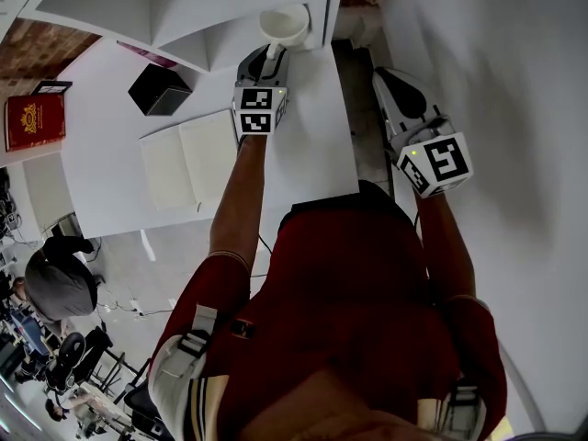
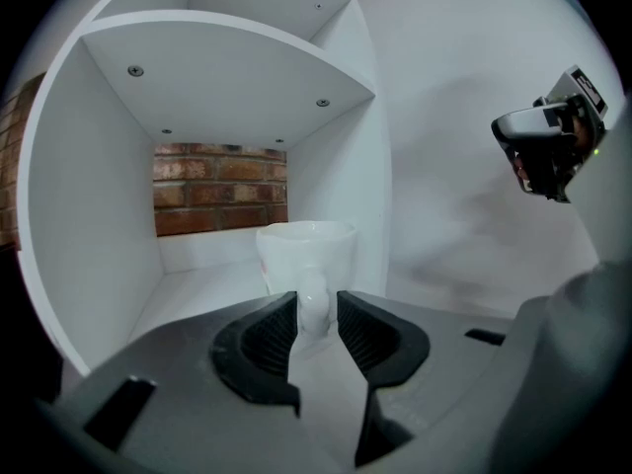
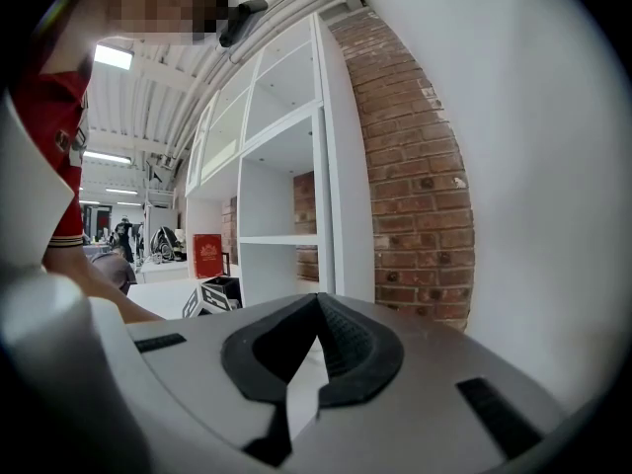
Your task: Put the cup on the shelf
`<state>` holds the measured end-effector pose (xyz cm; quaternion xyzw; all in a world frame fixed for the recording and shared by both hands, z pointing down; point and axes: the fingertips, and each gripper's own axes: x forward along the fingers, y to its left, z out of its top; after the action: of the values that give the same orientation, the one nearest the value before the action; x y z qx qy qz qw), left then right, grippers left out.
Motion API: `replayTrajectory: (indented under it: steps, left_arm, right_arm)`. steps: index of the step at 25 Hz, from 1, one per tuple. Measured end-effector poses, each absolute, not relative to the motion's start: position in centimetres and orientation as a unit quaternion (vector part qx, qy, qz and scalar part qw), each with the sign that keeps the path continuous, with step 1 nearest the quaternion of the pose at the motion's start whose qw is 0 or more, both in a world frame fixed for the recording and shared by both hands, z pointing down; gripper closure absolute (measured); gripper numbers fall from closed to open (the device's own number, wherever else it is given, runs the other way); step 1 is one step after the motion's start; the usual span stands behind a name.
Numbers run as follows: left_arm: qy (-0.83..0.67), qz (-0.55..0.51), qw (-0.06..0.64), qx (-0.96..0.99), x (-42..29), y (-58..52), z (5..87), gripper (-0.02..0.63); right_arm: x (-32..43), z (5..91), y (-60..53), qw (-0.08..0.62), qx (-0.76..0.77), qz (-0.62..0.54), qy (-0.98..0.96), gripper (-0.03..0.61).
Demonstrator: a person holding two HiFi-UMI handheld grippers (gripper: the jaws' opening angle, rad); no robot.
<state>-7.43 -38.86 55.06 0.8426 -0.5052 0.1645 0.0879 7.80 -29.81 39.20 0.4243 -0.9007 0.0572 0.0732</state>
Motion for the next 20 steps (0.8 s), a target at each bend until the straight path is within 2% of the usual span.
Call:
replayTrajectory:
  steps: [5,14,20]
  left_arm:
    - [-0.507,0.158,0.081,0.844,-7.6,-38.3,54.3,0.474]
    - [-0.521,0.137,0.059,0.840,-8.9,-36.4,51.1,0.466]
    - [-0.503,0.109,0.039,0.856,-7.4,-33.5,47.5,0.466]
  right_arm:
    - [7.6,39.2,-29.6,0.074,0.422,0.059,-0.901,0.581]
    - [6.2,39.0,-29.2,0.066,0.413,0.061,-0.906,0.581]
    - [5.5,38.5,-28.5,0.055,0.410,0.060,-0.909,0.581]
